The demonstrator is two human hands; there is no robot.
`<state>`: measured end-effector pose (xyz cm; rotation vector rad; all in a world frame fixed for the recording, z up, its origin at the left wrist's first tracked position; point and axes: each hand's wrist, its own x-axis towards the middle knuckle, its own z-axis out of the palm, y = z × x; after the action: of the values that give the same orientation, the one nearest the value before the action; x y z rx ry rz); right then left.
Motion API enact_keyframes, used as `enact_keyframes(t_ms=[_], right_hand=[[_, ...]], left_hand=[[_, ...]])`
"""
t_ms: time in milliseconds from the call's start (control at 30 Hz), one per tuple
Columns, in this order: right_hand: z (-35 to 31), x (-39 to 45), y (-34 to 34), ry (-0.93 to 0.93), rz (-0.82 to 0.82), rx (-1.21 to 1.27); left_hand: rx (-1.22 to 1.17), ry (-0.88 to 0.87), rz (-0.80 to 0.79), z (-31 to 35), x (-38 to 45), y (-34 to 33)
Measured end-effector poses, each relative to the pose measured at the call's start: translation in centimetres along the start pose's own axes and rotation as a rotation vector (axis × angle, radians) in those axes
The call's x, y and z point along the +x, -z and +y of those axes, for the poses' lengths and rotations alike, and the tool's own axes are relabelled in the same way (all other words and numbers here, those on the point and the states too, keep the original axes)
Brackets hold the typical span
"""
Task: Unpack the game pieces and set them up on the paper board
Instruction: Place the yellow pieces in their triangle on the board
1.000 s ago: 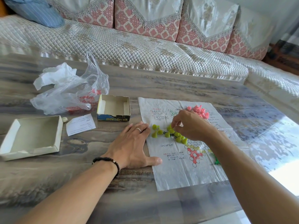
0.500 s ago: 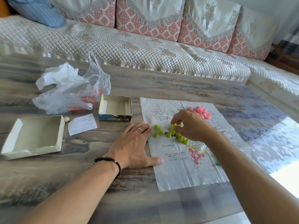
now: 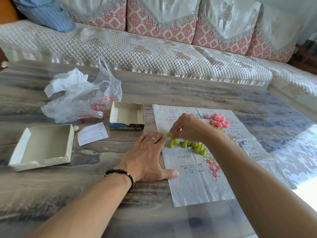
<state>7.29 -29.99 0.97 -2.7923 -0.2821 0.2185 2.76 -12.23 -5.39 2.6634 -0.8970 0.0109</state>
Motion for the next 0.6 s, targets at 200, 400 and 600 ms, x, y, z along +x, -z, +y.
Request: enact_keyframes(t_ms=[200,400,600], right_hand=[[-0.1,0.7,-0.4,-0.005,0.011,-0.017],[0.3,1.4,-0.8,-0.040,0.026,-0.009],[0.7,1.2,0.0,-0.079,0.145,0.006]], left_hand=[[-0.006,0.012,-0.013,0.0,0.0,0.0],[-0.005,0.010,-0.002,-0.1,0.0,-0.1],[0.001,0.002,0.010,-0.1,0.1,-0.2]])
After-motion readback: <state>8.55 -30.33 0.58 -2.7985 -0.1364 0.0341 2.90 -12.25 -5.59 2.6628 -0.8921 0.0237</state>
